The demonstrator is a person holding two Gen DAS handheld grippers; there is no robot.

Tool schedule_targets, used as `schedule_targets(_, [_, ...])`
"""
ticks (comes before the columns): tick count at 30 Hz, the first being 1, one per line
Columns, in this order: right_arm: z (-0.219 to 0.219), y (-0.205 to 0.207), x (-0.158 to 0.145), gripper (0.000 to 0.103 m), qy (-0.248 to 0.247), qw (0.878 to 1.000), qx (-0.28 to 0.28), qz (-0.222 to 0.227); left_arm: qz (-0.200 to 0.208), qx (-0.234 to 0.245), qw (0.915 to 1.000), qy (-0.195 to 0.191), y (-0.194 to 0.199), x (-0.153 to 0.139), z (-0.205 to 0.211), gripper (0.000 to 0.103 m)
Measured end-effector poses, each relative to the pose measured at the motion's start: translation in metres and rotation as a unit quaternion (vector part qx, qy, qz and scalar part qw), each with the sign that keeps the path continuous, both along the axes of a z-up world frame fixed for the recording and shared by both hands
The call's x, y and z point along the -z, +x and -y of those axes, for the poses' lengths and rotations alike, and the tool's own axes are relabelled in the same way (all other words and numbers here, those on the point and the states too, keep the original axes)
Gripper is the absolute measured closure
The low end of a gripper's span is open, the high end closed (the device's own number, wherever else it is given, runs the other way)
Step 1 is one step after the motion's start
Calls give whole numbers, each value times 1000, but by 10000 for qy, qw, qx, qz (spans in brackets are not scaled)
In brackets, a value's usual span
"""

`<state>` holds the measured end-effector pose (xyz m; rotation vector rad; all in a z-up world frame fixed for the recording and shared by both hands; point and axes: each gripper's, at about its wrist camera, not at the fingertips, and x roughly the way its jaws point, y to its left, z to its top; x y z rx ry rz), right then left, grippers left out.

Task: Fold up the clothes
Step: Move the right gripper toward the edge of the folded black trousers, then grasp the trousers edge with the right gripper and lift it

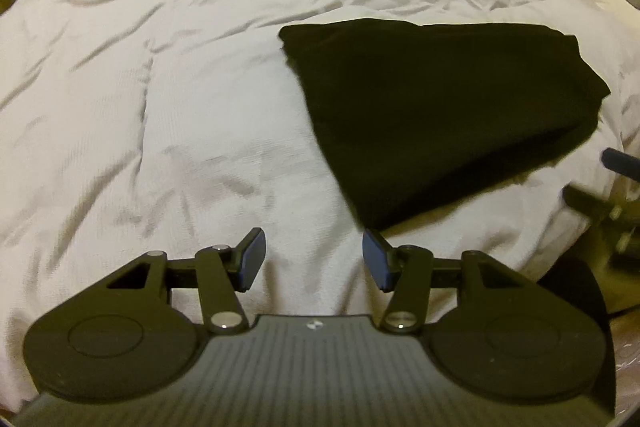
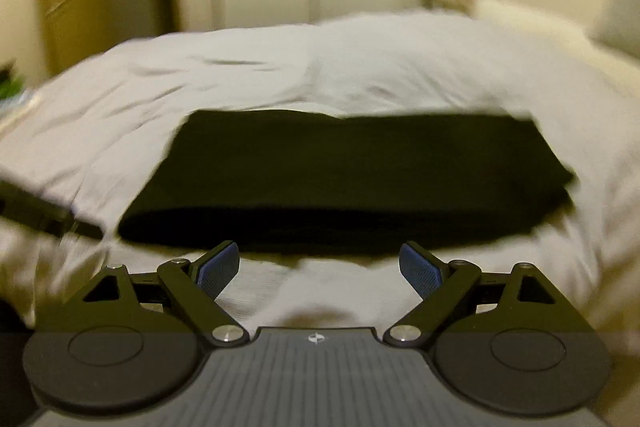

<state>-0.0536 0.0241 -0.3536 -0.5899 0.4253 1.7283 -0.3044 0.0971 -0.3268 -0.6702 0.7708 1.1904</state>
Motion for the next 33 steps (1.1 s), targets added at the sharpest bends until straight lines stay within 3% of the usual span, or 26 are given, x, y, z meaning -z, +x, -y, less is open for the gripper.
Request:
schedule_targets(5, [-2,-58,17,14,562,9858,-1104,1137,166,-61,9998,-91,-13,3,-11,54])
schedule_targets(11, [-11,-106,56,14,890,9426,-1976,2540,273,-106,9994,-163,-23,10,-24,54])
schedule_targets(13, [-12,-117,66,14,1053,9275,-2174,2854,311,-94,9993,-176,-25,11,-27,54])
schedule_targets(17, [-16,-135,77,14,1340,9104,-2340,3138,387,-70,9991,-156,-28,12,-33,54])
schedule_targets(20, [-23,-145,83,20,1533,9021,-2340,3287,451,-82,9989,-134,-31,11,-39,54])
schedule_targets(22, [-27,-151,88,42,1549,8983,-2397,3341,518,-123,9985,-124,-33,10,-43,54])
schedule_targets(23, [-30,-151,87,49,1482,9036,-2390,3232,549,-146,9983,-127,-34,10,-45,54])
schedule_targets(25, [-36,-150,84,82,1343,9139,-2374,3007,591,-175,9980,-103,-35,7,-49,54])
schedule_targets(26, [-40,-145,80,87,1278,9234,-2291,2801,596,-179,9980,-79,-35,5,-51,54])
schedule_targets(27, [-46,-137,70,91,1142,9412,-2179,2316,582,-167,9982,-43,-33,2,-53,54])
schedule_targets(28, [-58,-120,55,92,868,9653,-1985,1459,560,-141,9983,-2,-30,-1,-56,54])
schedule_targets(29, [-70,-100,42,93,600,9802,-1774,637,543,-100,9985,47,-26,-5,-59,54])
schedule_targets(30, [-81,-80,29,93,327,9872,-1549,-190,544,-41,9985,101,-21,-9,-62,54])
schedule_targets(31, [-92,-53,17,92,166,9859,-1238,-1112,550,21,9984,155,-15,-13,-65,54])
schedule_targets(33, [-104,-3,0,92,131,9702,-691,-2318,578,207,9977,289,2,-23,-73,54])
